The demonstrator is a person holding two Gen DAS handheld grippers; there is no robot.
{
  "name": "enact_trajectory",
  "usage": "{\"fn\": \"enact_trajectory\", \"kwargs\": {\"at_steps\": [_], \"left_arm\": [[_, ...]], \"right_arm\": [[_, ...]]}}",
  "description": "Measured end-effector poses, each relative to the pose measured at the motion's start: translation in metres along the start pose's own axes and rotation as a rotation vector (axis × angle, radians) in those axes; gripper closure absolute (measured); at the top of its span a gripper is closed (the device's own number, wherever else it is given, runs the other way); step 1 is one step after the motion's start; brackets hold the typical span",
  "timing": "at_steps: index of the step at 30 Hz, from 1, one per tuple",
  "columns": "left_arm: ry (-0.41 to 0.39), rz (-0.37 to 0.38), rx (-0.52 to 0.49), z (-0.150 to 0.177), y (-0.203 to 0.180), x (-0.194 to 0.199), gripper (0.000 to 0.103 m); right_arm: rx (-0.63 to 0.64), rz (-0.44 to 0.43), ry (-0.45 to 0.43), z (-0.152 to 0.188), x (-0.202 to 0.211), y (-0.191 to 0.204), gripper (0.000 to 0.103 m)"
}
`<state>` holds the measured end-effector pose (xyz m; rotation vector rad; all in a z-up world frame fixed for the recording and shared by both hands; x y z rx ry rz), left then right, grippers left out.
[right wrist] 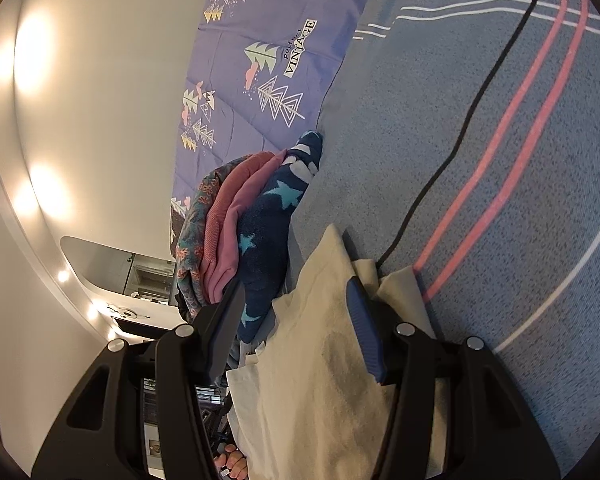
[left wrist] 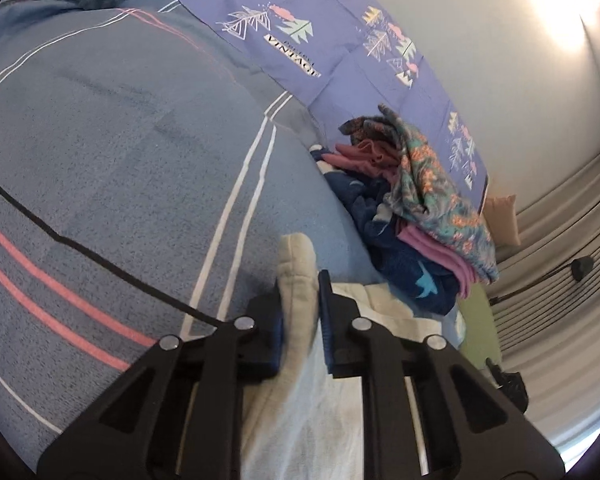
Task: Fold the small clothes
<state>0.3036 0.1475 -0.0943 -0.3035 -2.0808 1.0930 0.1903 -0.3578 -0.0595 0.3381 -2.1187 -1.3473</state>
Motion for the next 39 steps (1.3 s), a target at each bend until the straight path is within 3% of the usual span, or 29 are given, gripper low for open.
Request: {"fn": "enact_trajectory", "kwargs": {"at_steps": [5, 9, 12, 13, 17, 32, 35, 39], "left_arm": [[-0.088, -0.017, -0.108, 0.004, -0.020, 0.016, 0.090], [-0.143, -0.057, -0.189, 0.007, -0.038, 0.025, 0.091], [-0.158, -0.077, -0.199, 0.004, -0.043, 0.031, 0.093], [-0.166, -0.086, -0.201, 0.003, -0.044, 0.033, 0.098], [-0.210, -0.137, -0.207, -0.004, -0.044, 0.040, 0.098], [-0.212, -0.217, -0.191, -0.010, -0.030, 0.029, 0.099], [-0.208, -0.266, -0.176, -0.018, -0.025, 0.029, 0.099], [-0.181, -0.350, -0.227, -0.019, -0.028, 0.020, 0.098]], "right_arm": [[0.062, 0.081, -0.028, -0.003, 0.006, 0.004, 0.049], [0.037, 0.063, -0.028, -0.003, 0.006, 0.000, 0.049], [0.031, 0.066, -0.028, -0.003, 0.009, 0.004, 0.049], [0.041, 0.065, -0.032, -0.004, 0.010, 0.007, 0.049], [0.088, 0.065, -0.040, -0.005, 0.014, 0.022, 0.049], [0.074, 0.087, -0.021, -0.002, 0.008, 0.014, 0.048], [0.081, 0.093, -0.030, -0.002, 0.009, 0.015, 0.048], [0.085, 0.106, -0.026, -0.002, 0.006, 0.014, 0.048]]}}
Point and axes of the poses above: each gripper's, at about its wrist camera, not at the fingertips, and x roughly against the way its jaws point, y to its left, z to its underside, the point moved 4 cm from there along -x, roughly the way its jaws point, and after that the axes turned 8 degrees about x, right-handed, at the moved point
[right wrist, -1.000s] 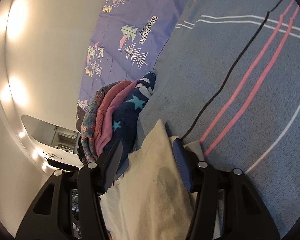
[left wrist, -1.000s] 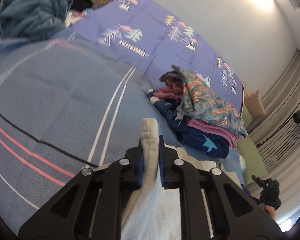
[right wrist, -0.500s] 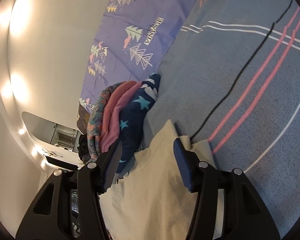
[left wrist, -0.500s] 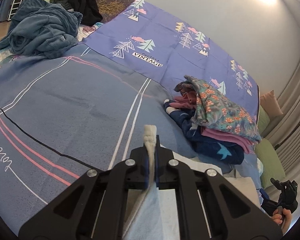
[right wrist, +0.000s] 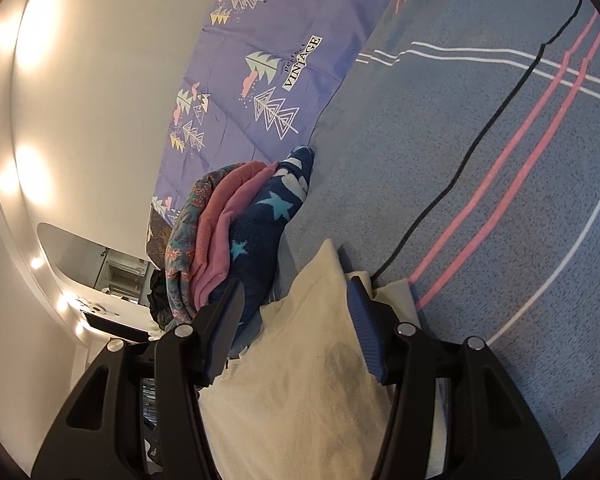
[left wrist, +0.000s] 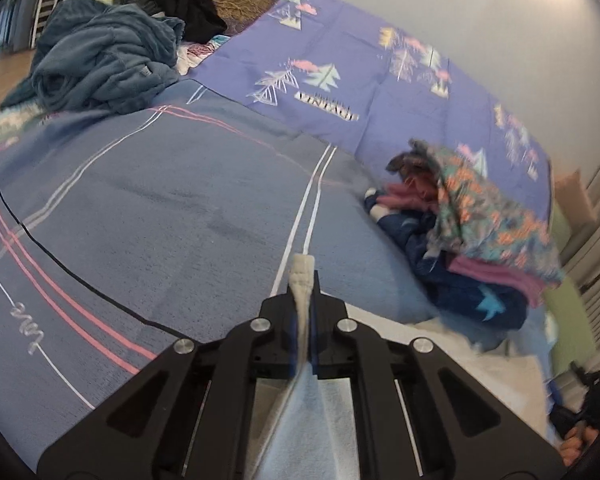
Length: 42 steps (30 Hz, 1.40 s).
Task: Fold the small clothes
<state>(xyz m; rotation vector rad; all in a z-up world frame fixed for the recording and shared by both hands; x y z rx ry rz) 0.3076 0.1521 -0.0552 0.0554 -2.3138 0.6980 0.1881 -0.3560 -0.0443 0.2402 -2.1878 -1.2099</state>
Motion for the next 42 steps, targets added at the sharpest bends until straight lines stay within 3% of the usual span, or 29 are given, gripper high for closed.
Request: {"fn": "enact_trajectory", "kwargs": {"at_steps": [1, 3, 4, 5, 7, 11, 14, 16, 20, 24, 27, 34, 39, 42], "left_arm": [[0.018, -0.024, -0.024, 0.002, -0.002, -0.004, 0.096], [0.017, -0.042, -0.021, 0.003, -0.001, -0.003, 0.069], [0.014, -0.037, -0.011, 0.002, 0.000, -0.001, 0.045], [0.004, -0.025, 0.006, 0.000, 0.001, 0.006, 0.041], [-0.015, 0.011, 0.025, -0.005, 0.001, 0.028, 0.041], [-0.020, 0.176, 0.054, 0.008, 0.001, 0.095, 0.038], [0.074, 0.355, 0.118, 0.047, 0.016, 0.146, 0.033], [0.130, 0.409, 0.137, 0.086, 0.034, 0.178, 0.032], [0.212, 0.417, 0.216, 0.152, 0.077, 0.214, 0.031], [0.325, 0.408, 0.346, 0.183, 0.100, 0.208, 0.031], [0.317, 0.378, 0.356, 0.184, 0.098, 0.207, 0.030], [0.331, 0.336, 0.472, 0.168, 0.090, 0.173, 0.030], [0.331, 0.320, 0.521, 0.159, 0.083, 0.158, 0.030], [0.306, 0.324, 0.543, 0.158, 0.082, 0.154, 0.034]], "right_arm": [[0.003, 0.003, 0.001, 0.000, 0.000, 0.000, 0.048], [0.008, 0.004, 0.002, 0.000, 0.000, 0.003, 0.048], [0.008, -0.005, -0.003, -0.001, 0.005, 0.008, 0.048], [0.013, -0.020, -0.008, -0.001, 0.009, 0.014, 0.048], [0.036, -0.068, -0.023, -0.002, 0.025, 0.031, 0.048], [0.098, -0.163, -0.031, 0.019, 0.076, 0.063, 0.047], [0.082, -0.205, -0.017, 0.062, 0.119, 0.057, 0.039], [0.014, -0.235, 0.004, 0.097, 0.144, 0.039, 0.039], [-0.112, -0.198, -0.001, 0.151, 0.184, 0.004, 0.037], [-0.239, -0.121, 0.013, 0.176, 0.199, -0.027, 0.033], [-0.296, -0.154, 0.008, 0.179, 0.199, -0.032, 0.033], [-0.267, -0.023, 0.078, 0.175, 0.170, -0.023, 0.032], [-0.257, 0.033, 0.067, 0.165, 0.151, -0.022, 0.033], [-0.248, 0.043, 0.072, 0.163, 0.142, -0.023, 0.044]]}}
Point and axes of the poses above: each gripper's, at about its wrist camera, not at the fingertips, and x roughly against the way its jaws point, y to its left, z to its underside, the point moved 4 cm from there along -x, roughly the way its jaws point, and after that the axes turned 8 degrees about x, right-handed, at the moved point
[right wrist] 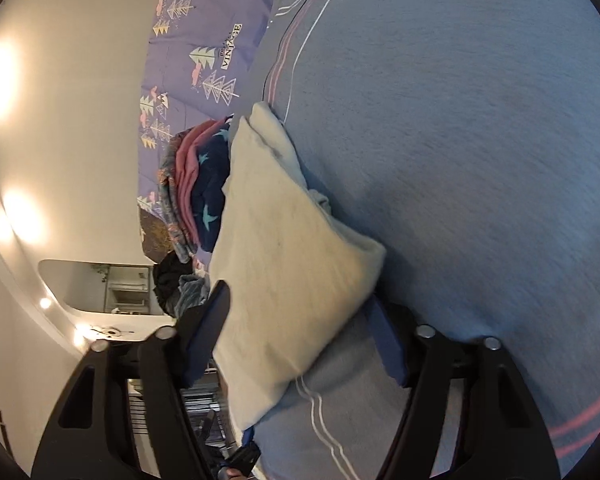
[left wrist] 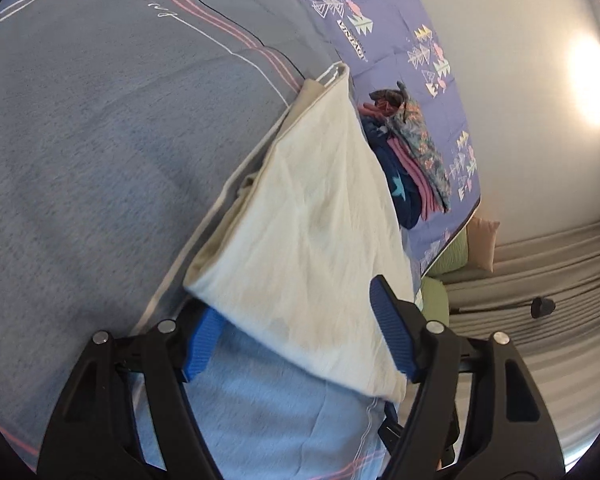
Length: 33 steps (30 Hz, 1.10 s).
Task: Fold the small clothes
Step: 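Grasp the folded shirt's edge with both grippers and fold it over again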
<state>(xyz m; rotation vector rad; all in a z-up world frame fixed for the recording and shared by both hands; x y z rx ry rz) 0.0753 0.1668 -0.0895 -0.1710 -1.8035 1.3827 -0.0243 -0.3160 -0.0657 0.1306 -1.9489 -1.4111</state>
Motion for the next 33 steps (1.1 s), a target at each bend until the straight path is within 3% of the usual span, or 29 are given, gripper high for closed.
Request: {"fn": "enact_trajectory", "kwargs": {"at_steps": [1, 2, 3, 4, 5, 7, 11, 22, 25, 27, 29, 33], "left_arm": [[-0.010, 0.008, 0.011, 0.000, 0.001, 0.003, 0.041], [-0.019, 0.011, 0.023, -0.001, 0.005, 0.004, 0.061], [-0.029, 0.022, 0.056, -0.003, 0.013, 0.003, 0.073], [-0.029, 0.045, 0.096, -0.004, 0.024, 0.003, 0.098], [-0.018, 0.083, 0.151, -0.006, 0.036, 0.000, 0.098], [-0.018, 0.155, 0.180, -0.010, 0.041, 0.002, 0.099], [-0.033, 0.194, 0.157, -0.011, 0.028, 0.010, 0.099], [-0.051, 0.174, 0.087, -0.005, 0.021, 0.021, 0.100], [-0.040, 0.175, 0.136, -0.004, 0.035, 0.016, 0.077], [-0.047, 0.187, 0.124, -0.002, 0.034, 0.017, 0.075], [-0.047, 0.162, 0.107, -0.001, 0.030, 0.016, 0.069], [-0.062, 0.118, 0.096, -0.001, 0.020, 0.010, 0.058]], "right_arm": [[-0.004, -0.012, -0.008, 0.000, 0.000, -0.003, 0.052], [-0.015, -0.030, -0.020, 0.001, 0.000, -0.006, 0.065], [-0.033, -0.052, -0.029, 0.002, -0.001, -0.013, 0.071], [-0.052, -0.068, -0.035, 0.002, -0.002, -0.018, 0.088], [-0.072, -0.090, -0.044, 0.003, -0.003, -0.024, 0.099], [-0.079, -0.140, -0.066, 0.003, 0.001, -0.028, 0.101], [-0.017, -0.171, -0.112, 0.002, 0.015, -0.013, 0.101], [-0.045, -0.174, -0.099, 0.003, 0.018, -0.021, 0.101], [-0.073, -0.189, -0.077, 0.006, 0.014, -0.029, 0.098], [-0.048, -0.185, -0.064, 0.008, 0.015, -0.025, 0.095], [-0.011, -0.159, -0.043, 0.013, 0.014, -0.019, 0.086], [0.022, -0.080, -0.006, 0.020, 0.002, -0.009, 0.081]]}}
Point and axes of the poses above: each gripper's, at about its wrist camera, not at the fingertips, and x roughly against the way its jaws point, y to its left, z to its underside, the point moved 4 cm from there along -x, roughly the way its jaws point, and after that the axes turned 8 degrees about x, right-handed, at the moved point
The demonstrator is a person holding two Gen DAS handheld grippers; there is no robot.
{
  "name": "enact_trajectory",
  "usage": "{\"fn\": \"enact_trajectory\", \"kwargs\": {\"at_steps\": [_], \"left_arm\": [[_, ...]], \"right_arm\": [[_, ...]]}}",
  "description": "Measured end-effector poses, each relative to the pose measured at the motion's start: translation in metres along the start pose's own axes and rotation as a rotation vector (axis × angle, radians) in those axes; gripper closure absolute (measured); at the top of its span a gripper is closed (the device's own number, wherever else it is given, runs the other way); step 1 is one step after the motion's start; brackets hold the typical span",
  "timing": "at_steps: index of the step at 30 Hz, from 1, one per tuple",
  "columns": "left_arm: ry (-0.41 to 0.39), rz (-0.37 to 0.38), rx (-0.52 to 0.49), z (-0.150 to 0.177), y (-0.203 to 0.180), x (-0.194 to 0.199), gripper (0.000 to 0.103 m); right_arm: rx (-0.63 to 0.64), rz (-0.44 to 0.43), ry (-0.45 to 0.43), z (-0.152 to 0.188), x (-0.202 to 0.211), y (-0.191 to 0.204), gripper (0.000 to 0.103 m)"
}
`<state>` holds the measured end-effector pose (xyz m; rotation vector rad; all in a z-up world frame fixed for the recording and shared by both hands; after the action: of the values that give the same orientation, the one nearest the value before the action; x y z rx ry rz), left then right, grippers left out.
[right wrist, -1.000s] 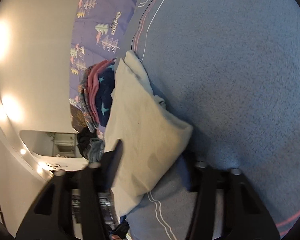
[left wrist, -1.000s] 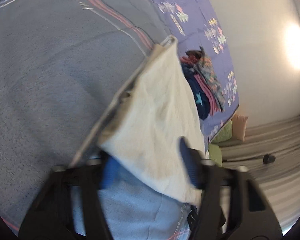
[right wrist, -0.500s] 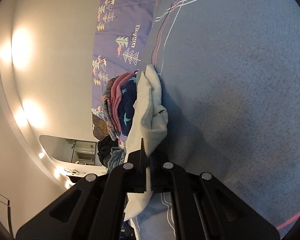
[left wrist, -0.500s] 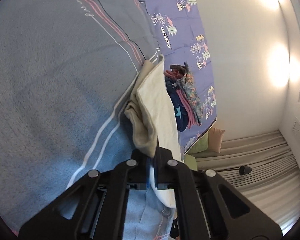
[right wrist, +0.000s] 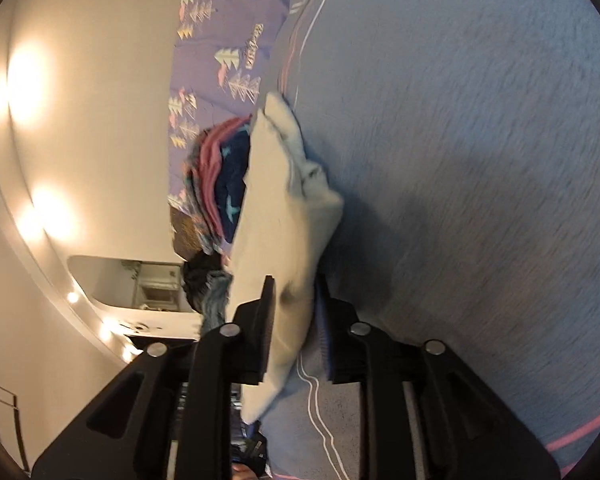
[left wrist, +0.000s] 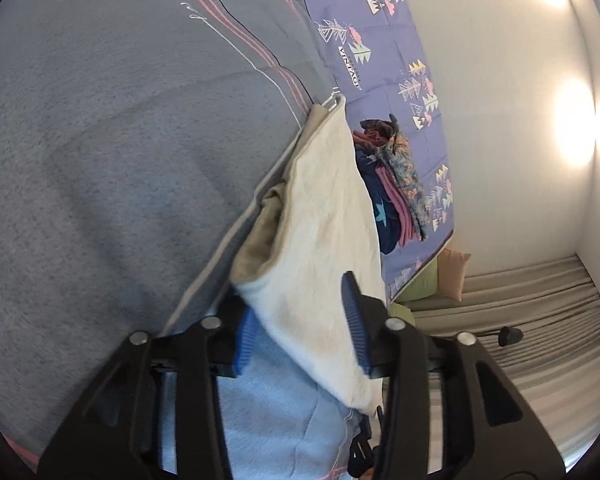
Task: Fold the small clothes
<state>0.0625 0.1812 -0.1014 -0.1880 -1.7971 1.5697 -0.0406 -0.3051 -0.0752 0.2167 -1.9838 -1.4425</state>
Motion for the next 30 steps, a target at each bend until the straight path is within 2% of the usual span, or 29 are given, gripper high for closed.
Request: {"fn": "enact_trajectory", "kwargs": {"at_steps": [7, 9, 12, 15, 18, 19, 20, 21, 22, 24, 26, 30], "left_arm": [[-0.058, -0.052, -0.049, -0.004, -0.011, -0.021, 0.056], [-0.040, -0.056, -0.064, -0.002, -0.012, -0.021, 0.056], [0.010, -0.009, -0.033, 0.006, -0.006, -0.015, 0.057], [0.017, -0.025, -0.052, 0.009, -0.009, -0.021, 0.057], [0.027, -0.026, -0.047, 0.008, -0.010, -0.030, 0.063], [0.036, -0.021, -0.046, 0.008, -0.012, -0.034, 0.067], [0.050, -0.023, -0.043, 0.008, -0.010, -0.038, 0.073], [0.057, -0.037, -0.035, 0.007, -0.008, -0.042, 0.079], [0.060, -0.051, -0.026, 0.006, -0.002, -0.045, 0.096], [0.064, -0.025, -0.017, 0.005, 0.005, -0.046, 0.098], [0.058, -0.024, -0.077, 0.009, 0.002, -0.042, 0.098], [0.045, -0.051, -0.156, 0.013, -0.003, -0.042, 0.098]], "right_arm": [[-0.031, -0.004, -0.005, -0.011, -0.031, 0.006, 0.081], [-0.046, -0.011, -0.001, -0.009, -0.032, 0.004, 0.081], [-0.026, -0.011, -0.003, -0.005, -0.029, 0.007, 0.081], [-0.010, 0.006, -0.025, -0.006, -0.031, 0.006, 0.082], [-0.010, 0.003, -0.015, -0.009, -0.039, 0.007, 0.084], [-0.012, -0.001, -0.008, -0.010, -0.042, 0.007, 0.088], [-0.010, 0.000, -0.002, -0.010, -0.044, 0.005, 0.095], [-0.004, -0.003, 0.000, -0.010, -0.044, 0.004, 0.098], [0.020, -0.009, -0.004, -0.009, -0.043, 0.004, 0.099], [0.079, -0.013, -0.016, -0.006, -0.041, 0.008, 0.100], [0.133, -0.005, -0.027, -0.002, -0.039, 0.011, 0.100], [0.134, -0.008, -0.015, -0.002, -0.039, 0.011, 0.101]]}}
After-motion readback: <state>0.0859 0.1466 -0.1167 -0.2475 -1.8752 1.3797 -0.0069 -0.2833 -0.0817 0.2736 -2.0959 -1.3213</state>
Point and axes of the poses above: each gripper's, at about its wrist camera, not at the fingertips, and x roughly against the way its jaws point, y to its left, z to its underside, the point moved 4 cm from there along -x, roughly the way its jaws point, and after that the axes turned 8 degrees about x, right-handed, at the moved point
